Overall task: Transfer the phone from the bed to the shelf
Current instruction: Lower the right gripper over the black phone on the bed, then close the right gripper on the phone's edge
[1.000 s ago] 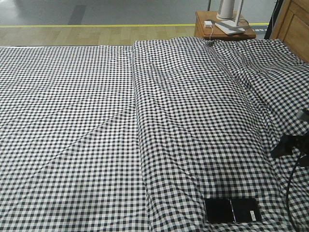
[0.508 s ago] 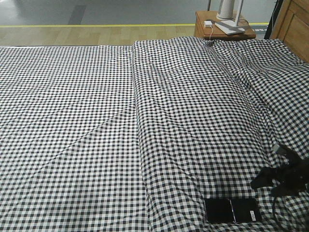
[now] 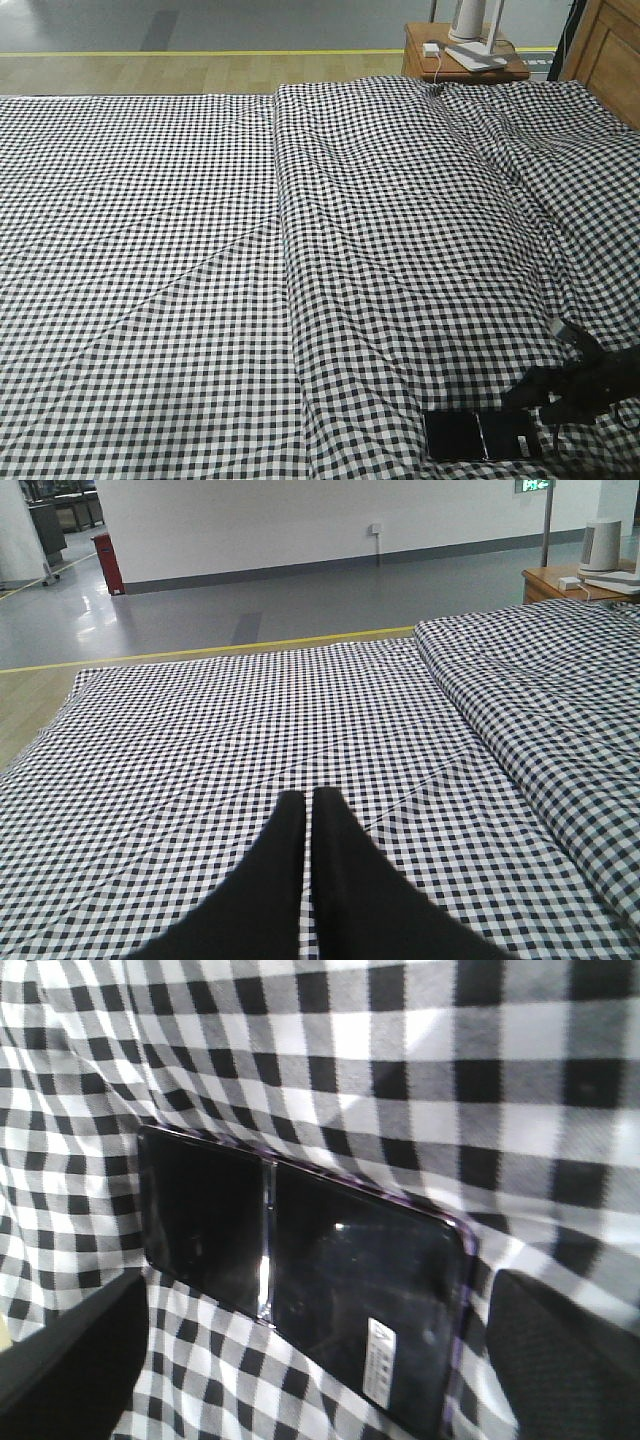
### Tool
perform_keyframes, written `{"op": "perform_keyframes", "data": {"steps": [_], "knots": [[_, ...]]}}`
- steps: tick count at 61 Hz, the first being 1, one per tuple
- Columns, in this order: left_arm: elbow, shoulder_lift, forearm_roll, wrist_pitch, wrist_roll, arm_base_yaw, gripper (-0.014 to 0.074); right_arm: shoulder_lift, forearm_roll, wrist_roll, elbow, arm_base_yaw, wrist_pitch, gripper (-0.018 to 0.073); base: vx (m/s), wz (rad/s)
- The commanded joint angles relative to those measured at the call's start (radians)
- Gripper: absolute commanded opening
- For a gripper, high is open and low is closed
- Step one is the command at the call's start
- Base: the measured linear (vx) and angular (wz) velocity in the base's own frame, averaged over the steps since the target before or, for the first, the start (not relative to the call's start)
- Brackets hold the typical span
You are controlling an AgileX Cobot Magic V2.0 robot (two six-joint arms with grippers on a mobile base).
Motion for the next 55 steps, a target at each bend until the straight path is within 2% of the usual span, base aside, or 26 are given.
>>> {"op": "perform_keyframes", "data": {"steps": [1,22,39,55], "knots": [[-0.023,-0.011,-0.009,-0.072,-0.006,-0.002,0.0001,-0.037,0.038,-0.027,-0.014,-0.005,0.064,0.0633,0.0,0.0],[-0.023,-0.011,-0.009,-0.072,-0.006,-0.002,0.0001,0.04,0.043,-0.039,-0.014,-0.005,0.068,0.0623,0.0,0.0],[-0.023,-0.011,-0.009,-0.072,-0.006,-0.002,0.0001,0.102,0.218,-0.14,-0.014,-0.005,0.186,0.0611,0.0,0.0],[-0.023,-0.011,-0.009,-0.072,-0.006,-0.002,0.0001,0.111,0.239,-0.165,-0.014,-0.005,0.227,0.054,0.0,0.0]]}}
